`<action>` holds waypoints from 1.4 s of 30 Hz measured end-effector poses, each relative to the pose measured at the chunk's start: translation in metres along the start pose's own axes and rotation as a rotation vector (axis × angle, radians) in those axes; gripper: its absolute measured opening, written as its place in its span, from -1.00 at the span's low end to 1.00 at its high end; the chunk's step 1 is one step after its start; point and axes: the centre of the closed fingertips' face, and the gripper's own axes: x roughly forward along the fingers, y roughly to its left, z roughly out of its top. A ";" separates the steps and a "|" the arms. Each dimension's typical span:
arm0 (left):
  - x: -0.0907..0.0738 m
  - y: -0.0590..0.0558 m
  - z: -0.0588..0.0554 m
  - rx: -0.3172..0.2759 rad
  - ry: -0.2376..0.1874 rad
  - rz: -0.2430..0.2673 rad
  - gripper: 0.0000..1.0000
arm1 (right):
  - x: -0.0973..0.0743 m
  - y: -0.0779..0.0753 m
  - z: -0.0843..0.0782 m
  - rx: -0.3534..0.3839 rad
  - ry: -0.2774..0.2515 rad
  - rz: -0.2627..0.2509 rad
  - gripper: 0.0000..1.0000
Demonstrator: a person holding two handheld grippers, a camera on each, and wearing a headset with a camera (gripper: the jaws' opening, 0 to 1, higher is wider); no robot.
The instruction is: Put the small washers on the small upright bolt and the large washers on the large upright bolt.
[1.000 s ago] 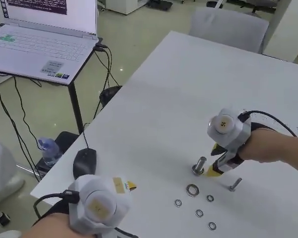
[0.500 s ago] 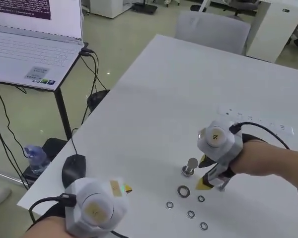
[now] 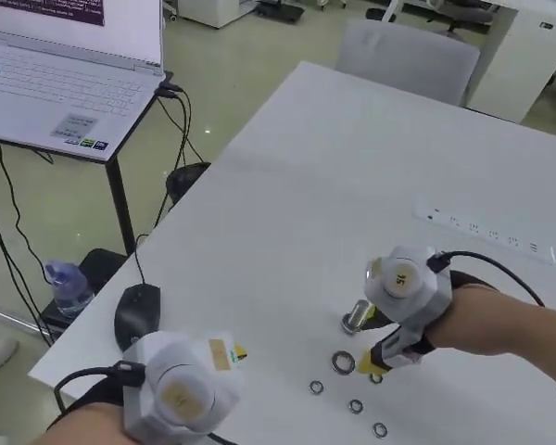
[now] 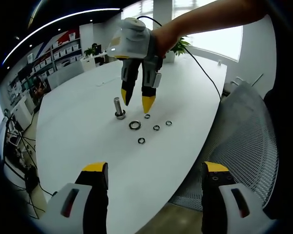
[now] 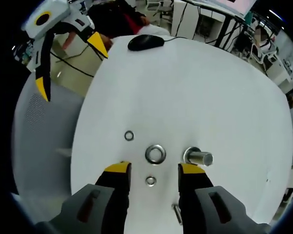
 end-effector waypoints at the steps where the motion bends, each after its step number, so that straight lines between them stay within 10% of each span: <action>1: 0.000 0.000 0.000 -0.002 -0.003 0.000 0.56 | 0.002 0.001 0.000 -0.005 0.003 0.001 -0.20; 22: -0.001 -0.002 -0.004 -0.034 -0.005 0.011 0.53 | 0.046 -0.005 -0.008 -0.006 0.056 -0.015 -0.24; 42: -0.002 -0.009 -0.011 -0.057 -0.008 0.015 0.50 | 0.048 0.000 -0.006 -0.008 0.082 -0.010 -0.36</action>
